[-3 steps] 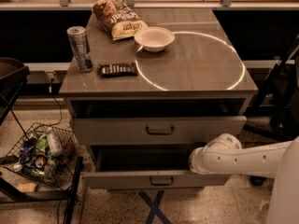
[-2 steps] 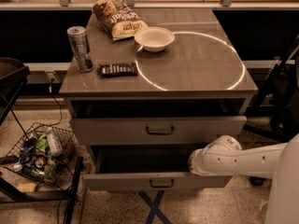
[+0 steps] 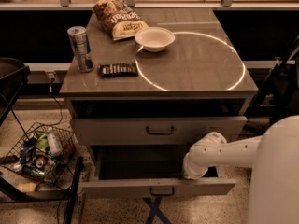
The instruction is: Open middle drawer
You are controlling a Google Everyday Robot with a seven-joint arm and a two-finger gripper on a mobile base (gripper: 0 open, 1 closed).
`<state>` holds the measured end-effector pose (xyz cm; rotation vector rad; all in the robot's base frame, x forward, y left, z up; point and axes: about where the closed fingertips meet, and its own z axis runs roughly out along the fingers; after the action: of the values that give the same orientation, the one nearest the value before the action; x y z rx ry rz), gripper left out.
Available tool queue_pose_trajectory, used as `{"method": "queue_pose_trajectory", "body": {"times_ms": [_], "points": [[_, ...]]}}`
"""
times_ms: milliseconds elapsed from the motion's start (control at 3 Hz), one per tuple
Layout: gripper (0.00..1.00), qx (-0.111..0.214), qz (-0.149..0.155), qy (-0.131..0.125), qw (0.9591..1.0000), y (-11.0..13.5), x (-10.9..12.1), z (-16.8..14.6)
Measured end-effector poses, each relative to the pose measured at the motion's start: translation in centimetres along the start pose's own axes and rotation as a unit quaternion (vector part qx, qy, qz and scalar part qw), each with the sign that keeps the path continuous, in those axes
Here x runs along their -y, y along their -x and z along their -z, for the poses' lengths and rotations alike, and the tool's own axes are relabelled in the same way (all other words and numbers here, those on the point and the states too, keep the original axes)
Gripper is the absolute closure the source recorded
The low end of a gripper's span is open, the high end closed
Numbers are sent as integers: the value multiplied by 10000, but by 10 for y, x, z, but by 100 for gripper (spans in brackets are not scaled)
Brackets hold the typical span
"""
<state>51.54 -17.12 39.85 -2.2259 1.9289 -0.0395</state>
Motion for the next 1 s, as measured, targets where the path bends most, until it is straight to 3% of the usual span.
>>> {"method": "queue_pose_trajectory", "body": {"times_ms": [333, 667, 1000], "points": [[100, 59, 111, 950, 9954, 12, -29, -10], [100, -27, -74, 1872, 9823, 9, -85, 9], [100, -32, -82, 1913, 9815, 9, -87, 10]]}}
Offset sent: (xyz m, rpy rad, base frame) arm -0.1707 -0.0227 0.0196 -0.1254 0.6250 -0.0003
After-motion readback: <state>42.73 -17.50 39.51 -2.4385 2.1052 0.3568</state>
